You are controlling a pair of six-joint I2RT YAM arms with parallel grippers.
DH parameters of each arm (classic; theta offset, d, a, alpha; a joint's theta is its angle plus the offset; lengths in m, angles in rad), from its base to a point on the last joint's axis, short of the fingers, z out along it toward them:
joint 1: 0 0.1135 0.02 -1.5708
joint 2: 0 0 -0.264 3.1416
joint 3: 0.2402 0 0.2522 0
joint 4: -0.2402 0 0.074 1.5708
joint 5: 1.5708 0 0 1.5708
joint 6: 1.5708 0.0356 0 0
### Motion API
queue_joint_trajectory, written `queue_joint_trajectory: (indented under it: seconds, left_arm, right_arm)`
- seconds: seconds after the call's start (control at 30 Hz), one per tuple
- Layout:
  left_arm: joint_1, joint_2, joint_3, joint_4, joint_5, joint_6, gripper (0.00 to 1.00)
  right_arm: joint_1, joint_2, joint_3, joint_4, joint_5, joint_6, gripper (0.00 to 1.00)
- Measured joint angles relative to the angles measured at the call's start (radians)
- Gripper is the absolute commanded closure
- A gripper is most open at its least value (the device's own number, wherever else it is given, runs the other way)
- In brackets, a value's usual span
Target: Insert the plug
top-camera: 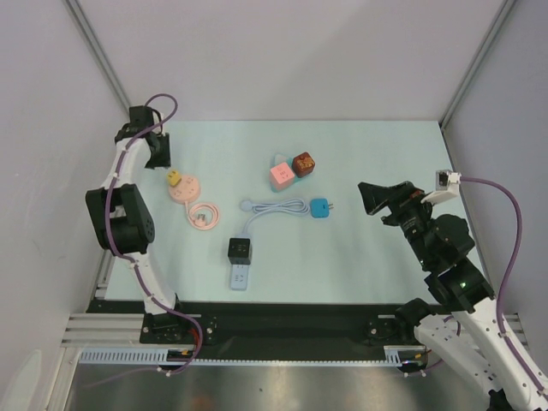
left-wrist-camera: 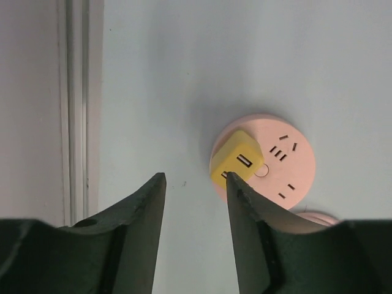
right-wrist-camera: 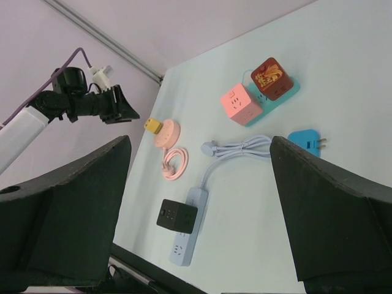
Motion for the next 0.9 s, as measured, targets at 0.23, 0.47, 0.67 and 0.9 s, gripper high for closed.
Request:
queue_joint_trajectory:
  seconds: [0.23,0.47,0.67,0.9]
  left_arm:
    - [-0.001,-0.001,0.031,-0.027,0.014,-0.021,0.99]
    - [-0.001,0.0,0.053,-0.06,0.098,-0.029,1.0]
    - [-0.001,0.0,0.089,-0.061,0.109,-0.037,1.0]
    - [-0.001,0.016,-0.011,-0.005,0.107,-0.051,1.0]
  right_arm:
    - [-0.01,0.016,-0.003,0.021,-0.001,-0.007,0.0]
    - [-0.017,0.019,-0.011,0.034,-0.002,-0.008,0.0]
    - [-0.023,0.013,-0.012,0.04,-0.002,-0.012,0.0]
    - [-0.028,0.014,-0.027,0.047,-0.01,-0.011,0.0]
